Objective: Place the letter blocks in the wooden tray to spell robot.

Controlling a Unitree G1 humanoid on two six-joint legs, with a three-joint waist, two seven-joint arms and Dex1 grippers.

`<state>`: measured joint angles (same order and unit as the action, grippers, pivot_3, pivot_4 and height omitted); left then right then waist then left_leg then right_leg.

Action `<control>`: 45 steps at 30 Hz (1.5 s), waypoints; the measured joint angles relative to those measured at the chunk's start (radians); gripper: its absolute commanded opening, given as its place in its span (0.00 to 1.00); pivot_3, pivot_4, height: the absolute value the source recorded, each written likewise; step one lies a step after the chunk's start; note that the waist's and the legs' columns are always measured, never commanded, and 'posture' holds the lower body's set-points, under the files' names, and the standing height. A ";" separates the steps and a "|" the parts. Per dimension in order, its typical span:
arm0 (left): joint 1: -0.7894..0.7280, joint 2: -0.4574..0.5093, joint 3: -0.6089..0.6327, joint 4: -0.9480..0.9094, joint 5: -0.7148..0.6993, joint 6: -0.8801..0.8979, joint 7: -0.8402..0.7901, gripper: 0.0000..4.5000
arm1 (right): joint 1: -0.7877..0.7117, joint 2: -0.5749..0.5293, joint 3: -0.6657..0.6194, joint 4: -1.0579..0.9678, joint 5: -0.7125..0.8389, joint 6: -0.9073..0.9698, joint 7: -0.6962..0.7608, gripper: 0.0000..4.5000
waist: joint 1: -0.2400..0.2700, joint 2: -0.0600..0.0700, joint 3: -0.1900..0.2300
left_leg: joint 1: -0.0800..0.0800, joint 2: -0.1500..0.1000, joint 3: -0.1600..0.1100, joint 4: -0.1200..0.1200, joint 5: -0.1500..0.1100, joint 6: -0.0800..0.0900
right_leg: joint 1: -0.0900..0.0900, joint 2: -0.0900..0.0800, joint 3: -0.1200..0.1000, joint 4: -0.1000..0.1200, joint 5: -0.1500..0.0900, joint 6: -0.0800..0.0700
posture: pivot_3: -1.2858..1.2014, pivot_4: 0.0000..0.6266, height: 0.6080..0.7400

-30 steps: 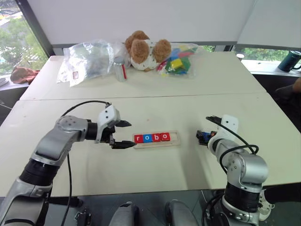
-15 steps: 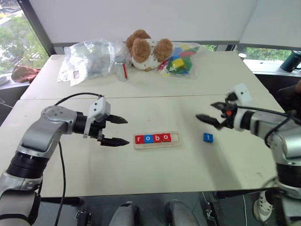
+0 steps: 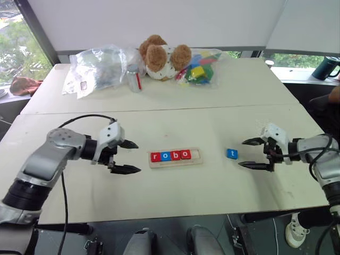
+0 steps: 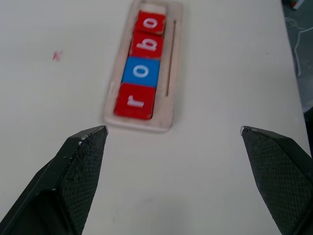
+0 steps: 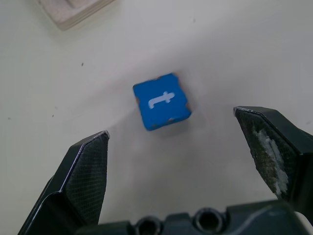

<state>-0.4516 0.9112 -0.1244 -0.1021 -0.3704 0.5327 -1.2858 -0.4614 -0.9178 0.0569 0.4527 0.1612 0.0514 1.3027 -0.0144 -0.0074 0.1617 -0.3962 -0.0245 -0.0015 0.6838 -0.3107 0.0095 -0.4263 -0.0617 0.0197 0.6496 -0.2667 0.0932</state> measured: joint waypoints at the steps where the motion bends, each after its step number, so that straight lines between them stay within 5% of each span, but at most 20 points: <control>1: 0.014 0.008 0.002 0.001 0.005 -0.001 0.005 1.00 | 0.000 0.006 0.000 0.010 0.000 0.000 0.000 0.99 | 0.000 0.000 0.000 | 0.000 0.000 0.000 0.000 0.000 0.000 | 0.000 0.000 0.000 0.000 0.000 0.000 | 0.52 0.24 1.00; 5: 0.039 0.010 0.002 0.004 0.012 -0.003 0.012 1.00 | -0.009 0.043 0.007 0.028 -0.005 -0.011 -0.003 0.99 | 0.003 0.000 0.000 | 0.000 0.000 0.000 0.000 0.000 -0.001 | 0.000 0.000 0.000 0.000 0.000 0.000 | 0.52 0.24 1.00; 8: 0.038 0.006 0.004 0.004 0.011 -0.013 0.025 1.00 | -0.033 0.070 0.014 0.067 -0.022 -0.027 -0.008 0.83 | 0.003 0.000 0.000 | 0.000 0.000 0.000 0.000 0.000 -0.001 | 0.000 -0.001 0.000 0.000 0.000 0.000 | 0.52 0.24 1.00; 14: 0.007 -0.032 0.035 0.005 -0.014 -0.016 0.043 1.00 | -0.061 0.074 0.016 0.113 -0.039 -0.066 0.009 0.24 | 0.002 0.000 0.000 | 0.000 0.000 -0.001 0.000 0.000 -0.001 | 0.000 -0.001 0.000 0.000 0.000 0.000 | 0.52 0.24 1.00; 27: -0.056 -0.028 0.036 0.053 -0.011 -0.082 -0.032 1.00 | -0.300 0.204 0.137 -0.094 -0.038 0.197 0.068 0.25 | 0.001 0.001 0.000 | 0.001 0.000 -0.002 -0.001 0.001 -0.003 | -0.001 0.000 -0.001 0.002 0.000 0.000 | 0.52 0.24 1.00; 45: -0.020 -0.039 0.031 0.038 0.009 -0.100 -0.008 1.00 | -0.374 0.286 0.282 0.117 -0.179 0.020 0.137 0.25 | -0.003 0.000 0.000 | -0.003 -0.001 -0.002 0.000 0.004 -0.007 | -0.003 -0.001 -0.003 0.001 0.000 0.000 | 0.52 0.24 1.00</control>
<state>-0.4717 0.8722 -0.0938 -0.0642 -0.3617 0.4323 -1.2936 -0.8357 -0.6323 0.3391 0.5698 -0.0178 0.0719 1.4394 -0.0174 -0.0069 0.1618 -0.3995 -0.0259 -0.0033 0.6841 -0.3069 0.0023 -0.4297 -0.0630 0.0170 0.6505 -0.2665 0.0930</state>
